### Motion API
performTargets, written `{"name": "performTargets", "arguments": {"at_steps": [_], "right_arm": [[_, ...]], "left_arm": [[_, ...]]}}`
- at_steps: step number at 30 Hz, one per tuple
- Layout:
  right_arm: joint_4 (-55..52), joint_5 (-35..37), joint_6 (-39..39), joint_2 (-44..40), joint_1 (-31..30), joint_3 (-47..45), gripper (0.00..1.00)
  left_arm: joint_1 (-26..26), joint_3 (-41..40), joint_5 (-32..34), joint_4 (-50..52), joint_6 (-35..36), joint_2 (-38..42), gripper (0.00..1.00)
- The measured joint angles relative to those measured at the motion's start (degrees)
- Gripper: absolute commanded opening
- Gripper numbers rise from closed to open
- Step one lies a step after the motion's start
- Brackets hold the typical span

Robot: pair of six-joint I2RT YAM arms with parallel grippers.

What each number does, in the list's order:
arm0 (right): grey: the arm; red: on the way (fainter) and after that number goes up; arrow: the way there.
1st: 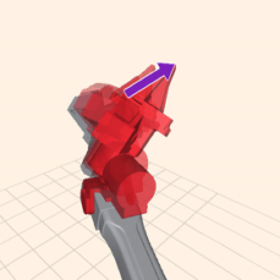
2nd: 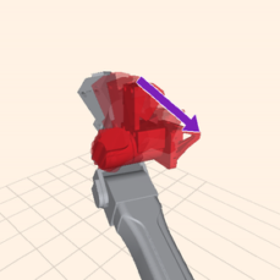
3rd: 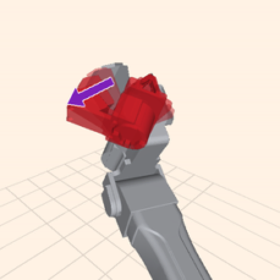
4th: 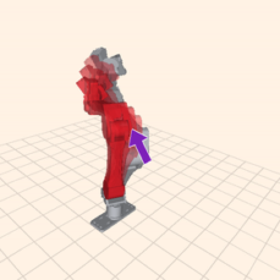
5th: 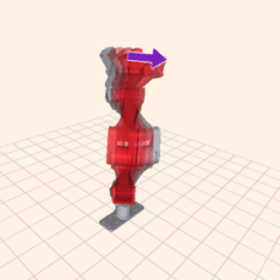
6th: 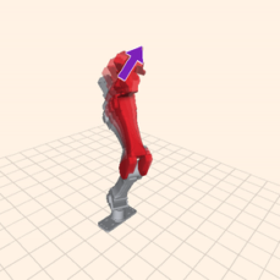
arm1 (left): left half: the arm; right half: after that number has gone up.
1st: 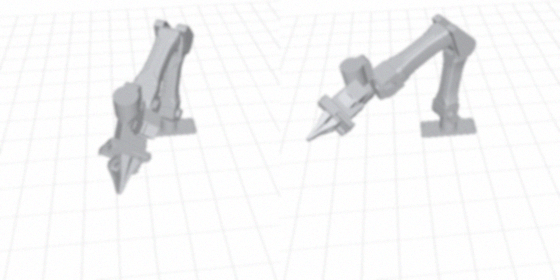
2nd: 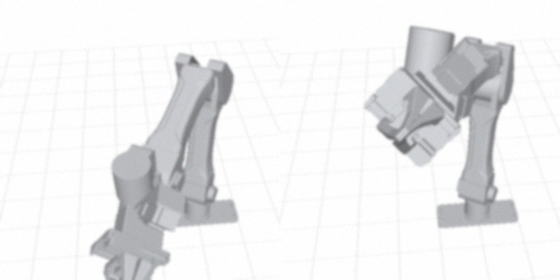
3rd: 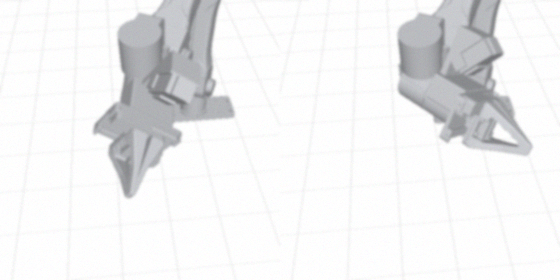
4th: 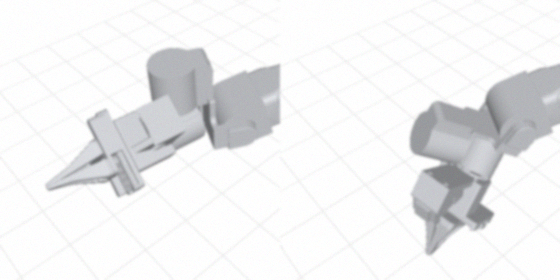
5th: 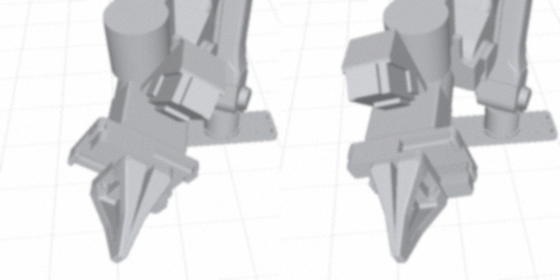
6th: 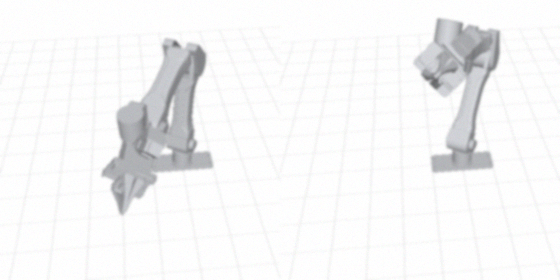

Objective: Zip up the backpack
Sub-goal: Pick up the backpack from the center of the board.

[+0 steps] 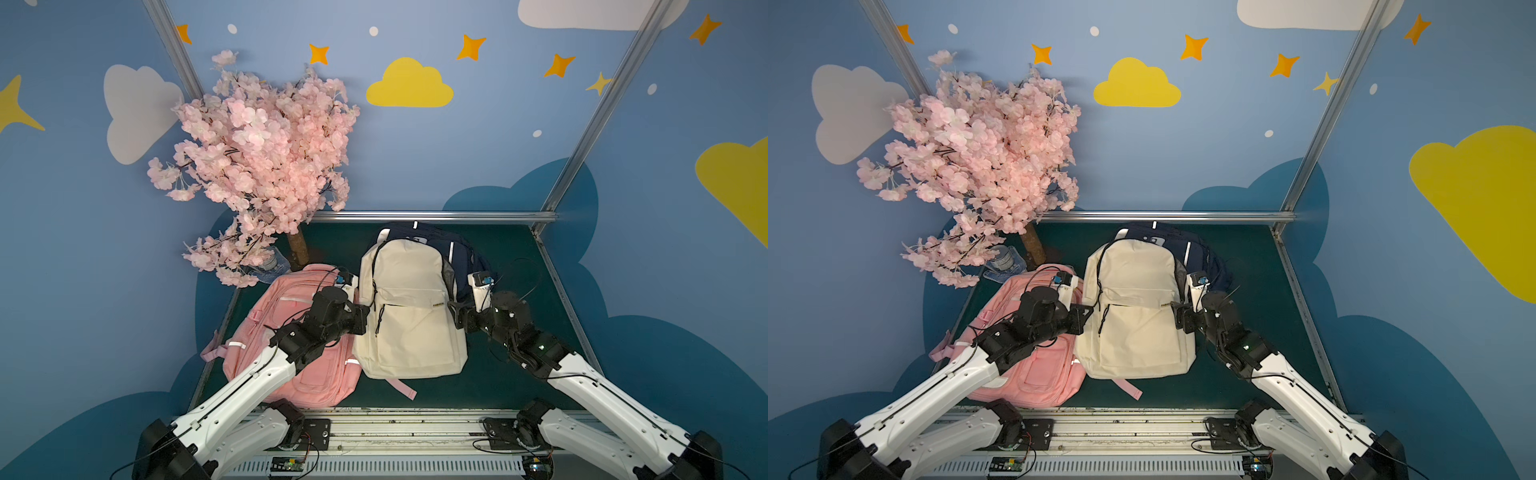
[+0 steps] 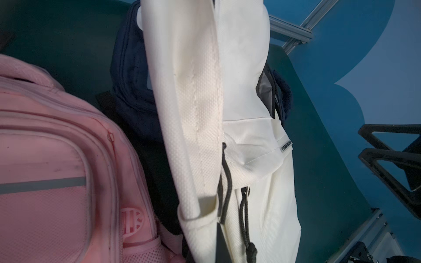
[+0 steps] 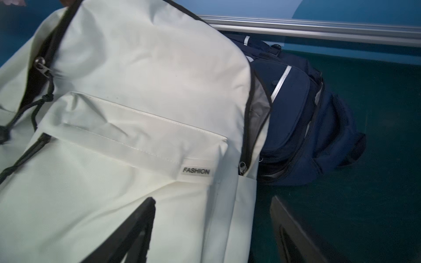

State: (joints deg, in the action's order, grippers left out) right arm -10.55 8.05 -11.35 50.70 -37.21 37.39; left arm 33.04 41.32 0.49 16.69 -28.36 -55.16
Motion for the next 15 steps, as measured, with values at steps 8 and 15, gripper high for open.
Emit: {"name": "performTargets", "arguments": {"at_steps": [8, 15], "right_arm": [[9.4, -9.9, 6.4, -2.7, -6.2, -4.6, 0.72], [15.3, -13.0, 10.7, 6.1, -9.0, 1.2, 0.6]], "left_arm": [[3.3, 0.7, -4.4, -1.6, 2.3, -0.5, 0.06], [7.4, 0.9, -6.3, -4.5, 4.7, -0.4, 0.05]]}}
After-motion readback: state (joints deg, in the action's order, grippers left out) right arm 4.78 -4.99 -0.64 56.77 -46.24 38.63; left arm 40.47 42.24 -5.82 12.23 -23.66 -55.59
